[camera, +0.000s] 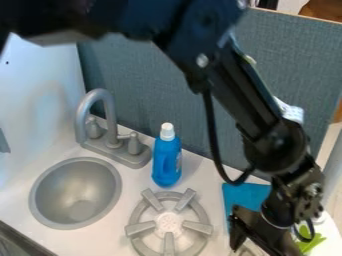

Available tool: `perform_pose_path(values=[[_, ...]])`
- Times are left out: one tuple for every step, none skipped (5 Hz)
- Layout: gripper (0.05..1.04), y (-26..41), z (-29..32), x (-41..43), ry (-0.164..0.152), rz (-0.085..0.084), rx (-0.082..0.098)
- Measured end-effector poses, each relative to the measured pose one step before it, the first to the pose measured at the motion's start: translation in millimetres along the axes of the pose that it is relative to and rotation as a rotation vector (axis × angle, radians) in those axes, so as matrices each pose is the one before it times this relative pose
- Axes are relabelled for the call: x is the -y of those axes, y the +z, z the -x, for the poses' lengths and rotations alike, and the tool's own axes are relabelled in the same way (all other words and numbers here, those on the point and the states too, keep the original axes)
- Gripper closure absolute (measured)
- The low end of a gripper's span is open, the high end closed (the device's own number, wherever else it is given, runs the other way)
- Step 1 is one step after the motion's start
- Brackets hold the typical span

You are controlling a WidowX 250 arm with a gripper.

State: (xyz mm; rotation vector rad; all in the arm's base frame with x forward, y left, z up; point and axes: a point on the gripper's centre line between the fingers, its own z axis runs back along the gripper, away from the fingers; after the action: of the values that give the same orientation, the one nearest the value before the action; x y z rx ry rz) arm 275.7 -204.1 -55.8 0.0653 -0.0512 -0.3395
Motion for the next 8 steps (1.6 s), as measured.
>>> perform_pose_path(values=[[0.073, -1.95, -3.01, 13.52, -0.0247, 0.0008, -0.0044], [0.073, -1.44, -1.78, 3.02, -0.0017, 0.0143, 0.0002], [0.074, -9.25, 3.46, -3.21, -0.0085, -0.0296, -0.0371], [0.139, -23.31, -1.22, -0.32, -0.0180, -0.0455, -0.0492], [0.351, -1.30, 1.56, 1.88, -0.0234, 0.0003, 0.0249], [0.577, 14.14, 18.21, -8.81, 0.0055, 0.0017, -0.0027], [0.634, 39.93, -1.25, -6.01, 0.0349, 0.0350, 0.0952], [0.636, 20.86, 1.72, -30.91, 0.0713, 0.0276, 0.0453]])
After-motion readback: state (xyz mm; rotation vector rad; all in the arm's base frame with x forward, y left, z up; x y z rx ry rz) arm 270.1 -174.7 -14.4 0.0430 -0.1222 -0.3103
